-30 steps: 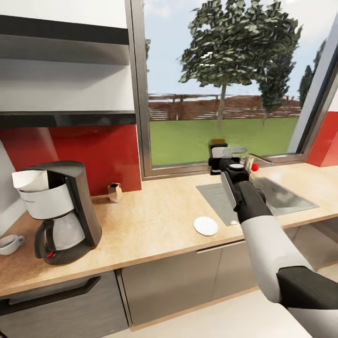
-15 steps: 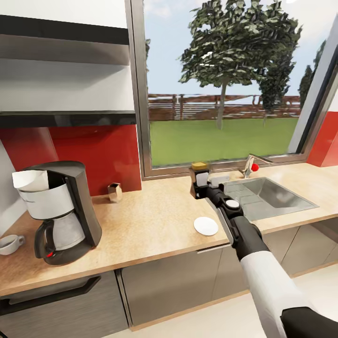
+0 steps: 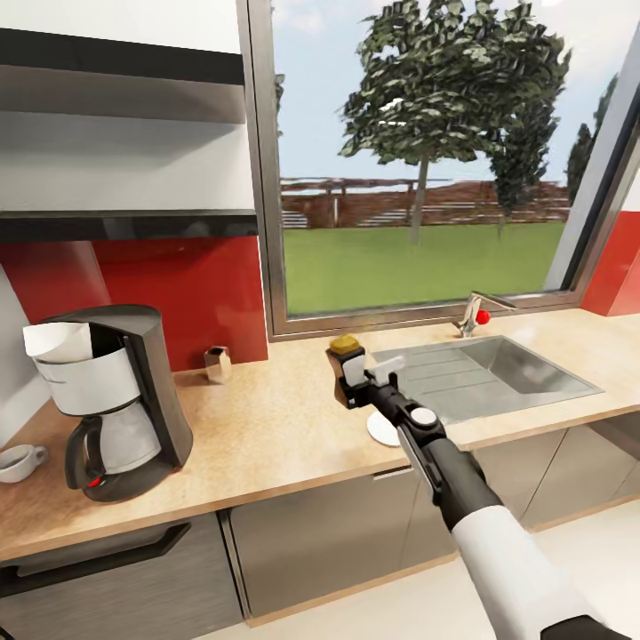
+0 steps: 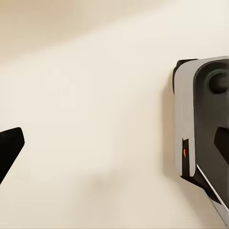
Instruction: Set up a coffee station on the kitchen countertop: keep the coffee maker on the countertop, move the bottle of coffee from the kitchen shelf to the counter next to the coffee maker, place a paper coffee filter on top of the coffee maker, put the saucer next to the coffee maker with the coffee cup on the saucer, and place the electric kettle next to the coffee maker.
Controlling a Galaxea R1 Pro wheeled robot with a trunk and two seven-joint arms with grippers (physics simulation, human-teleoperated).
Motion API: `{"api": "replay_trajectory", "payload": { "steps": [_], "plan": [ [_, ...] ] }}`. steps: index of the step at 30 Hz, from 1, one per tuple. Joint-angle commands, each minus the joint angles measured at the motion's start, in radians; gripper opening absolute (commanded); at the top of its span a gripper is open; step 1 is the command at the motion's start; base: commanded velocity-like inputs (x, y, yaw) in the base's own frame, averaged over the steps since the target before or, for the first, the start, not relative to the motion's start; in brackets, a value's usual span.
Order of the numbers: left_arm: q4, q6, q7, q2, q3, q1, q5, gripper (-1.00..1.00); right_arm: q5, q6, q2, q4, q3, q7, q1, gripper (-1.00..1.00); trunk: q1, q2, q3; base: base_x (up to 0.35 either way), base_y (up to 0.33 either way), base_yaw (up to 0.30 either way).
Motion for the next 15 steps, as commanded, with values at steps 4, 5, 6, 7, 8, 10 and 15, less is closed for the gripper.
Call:
{"api": "replay_trajectory", "payload": {
  "steps": [4, 5, 6, 7, 8, 10, 15],
  "plan": [
    [0.0, -0.003, -0.004, -0.001, -0.007, 0.0, 0.011, 1.0, 0.005, -0.068, -0.001, 0.003, 0.048, 0.005, 0.021, -1.0, 0.001, -0.002, -0.002, 0.0, 0.0, 0.0],
    [0.0, -0.003, -0.004, -0.001, -0.007, 0.0, 0.011, 1.0, 0.005, -0.08, -0.001, 0.004, 0.052, 0.005, 0.024, -1.0, 0.001, -0.002, -0.002, 0.0, 0.0, 0.0],
    [0.0, -0.003, -0.004, -0.002, -0.007, 0.0, 0.011, 1.0, 0.004, -0.088, 0.0, 0.005, 0.055, 0.005, 0.027, -1.0, 0.001, -0.002, -0.002, 0.0, 0.0, 0.0],
    [0.0, -0.003, -0.004, -0.002, -0.007, 0.0, 0.011, 1.0, 0.004, -0.091, 0.0, 0.005, 0.056, 0.005, 0.028, -1.0, 0.001, -0.002, -0.002, 0.0, 0.0, 0.0],
    [0.0, -0.003, -0.004, -0.002, -0.006, 0.0, 0.01, 1.0, 0.003, -0.095, 0.002, 0.004, 0.058, 0.005, 0.029, -1.0, 0.001, -0.002, -0.002, 0.0, 0.0, 0.0],
    [0.001, -0.003, -0.004, -0.002, -0.006, 0.0, 0.01, 1.0, 0.003, -0.097, 0.004, 0.003, 0.059, 0.004, 0.031, -1.0, 0.001, -0.002, -0.002, 0.0, 0.0, 0.0],
    [0.002, -0.002, -0.003, -0.001, -0.007, 0.001, 0.009, 1.0, 0.002, -0.097, 0.007, -0.002, 0.061, 0.003, 0.032, -1.0, 0.001, -0.002, -0.002, 0.0, 0.0, 0.0]
  ]
}}
